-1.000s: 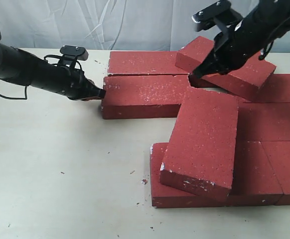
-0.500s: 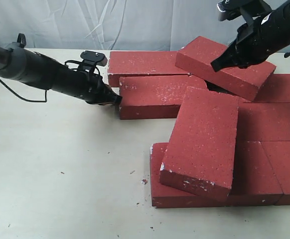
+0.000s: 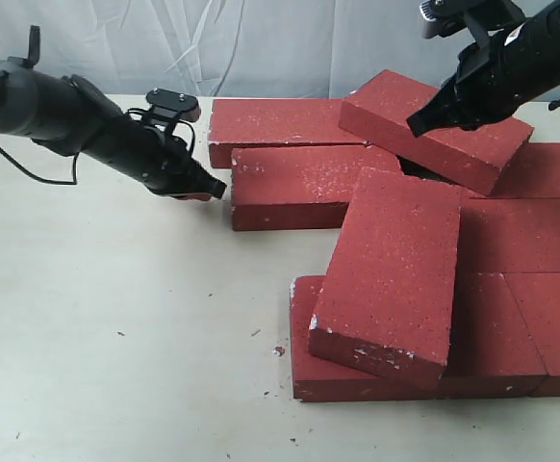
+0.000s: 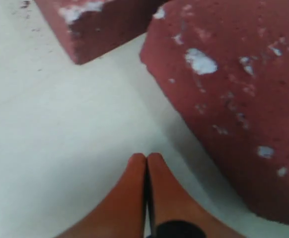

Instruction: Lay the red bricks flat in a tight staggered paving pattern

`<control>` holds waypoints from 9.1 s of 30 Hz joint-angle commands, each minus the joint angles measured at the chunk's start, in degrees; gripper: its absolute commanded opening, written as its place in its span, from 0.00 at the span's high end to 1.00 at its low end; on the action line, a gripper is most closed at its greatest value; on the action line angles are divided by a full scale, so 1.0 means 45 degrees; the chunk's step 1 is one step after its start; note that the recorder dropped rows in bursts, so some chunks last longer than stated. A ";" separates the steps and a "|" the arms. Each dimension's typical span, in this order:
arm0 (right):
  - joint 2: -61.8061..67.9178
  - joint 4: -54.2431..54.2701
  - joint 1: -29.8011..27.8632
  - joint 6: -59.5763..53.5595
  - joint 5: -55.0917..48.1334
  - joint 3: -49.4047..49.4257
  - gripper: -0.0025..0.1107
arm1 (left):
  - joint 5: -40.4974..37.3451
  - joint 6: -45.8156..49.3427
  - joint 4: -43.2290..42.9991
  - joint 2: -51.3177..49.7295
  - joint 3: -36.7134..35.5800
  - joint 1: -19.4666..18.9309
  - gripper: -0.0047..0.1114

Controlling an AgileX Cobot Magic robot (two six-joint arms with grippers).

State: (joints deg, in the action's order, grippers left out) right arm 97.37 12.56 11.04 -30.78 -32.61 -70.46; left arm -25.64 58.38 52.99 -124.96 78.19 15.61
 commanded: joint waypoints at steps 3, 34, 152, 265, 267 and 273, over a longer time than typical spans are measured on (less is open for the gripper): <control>-0.0097 -0.0003 -0.0076 -0.0010 0.0201 0.0095 0.99 | 0.0821 -0.0211 0.0394 -0.0223 0.0241 0.0607 0.96; -0.0097 -0.0003 -0.0076 -0.0010 0.0230 0.0095 0.99 | 0.1271 -0.0185 0.1503 -0.1508 0.1819 0.2280 0.96; -0.1134 0.1105 0.1881 0.3325 -0.5329 0.0908 0.99 | -0.4873 -0.5411 -0.6039 0.3697 0.1029 0.5312 0.96; 0.4109 0.1322 0.8510 -0.3223 -0.3567 -0.1677 0.99 | 0.1505 -0.7481 -0.8436 0.1373 -0.1534 -0.2809 0.96; 0.4193 0.1322 0.8510 -0.3223 -0.3427 -0.1677 0.99 | 0.1089 -0.7461 -0.8436 0.1373 -0.1503 -0.2809 0.96; 0.4247 0.1322 0.8510 -0.3240 -0.3193 -0.1703 0.99 | 0.0541 -0.7157 -0.8341 0.1373 -0.1503 -0.2809 0.96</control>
State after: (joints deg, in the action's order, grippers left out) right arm 116.42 18.45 49.34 -45.13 -48.16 -77.78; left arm -21.81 25.38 14.37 -118.64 71.13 2.82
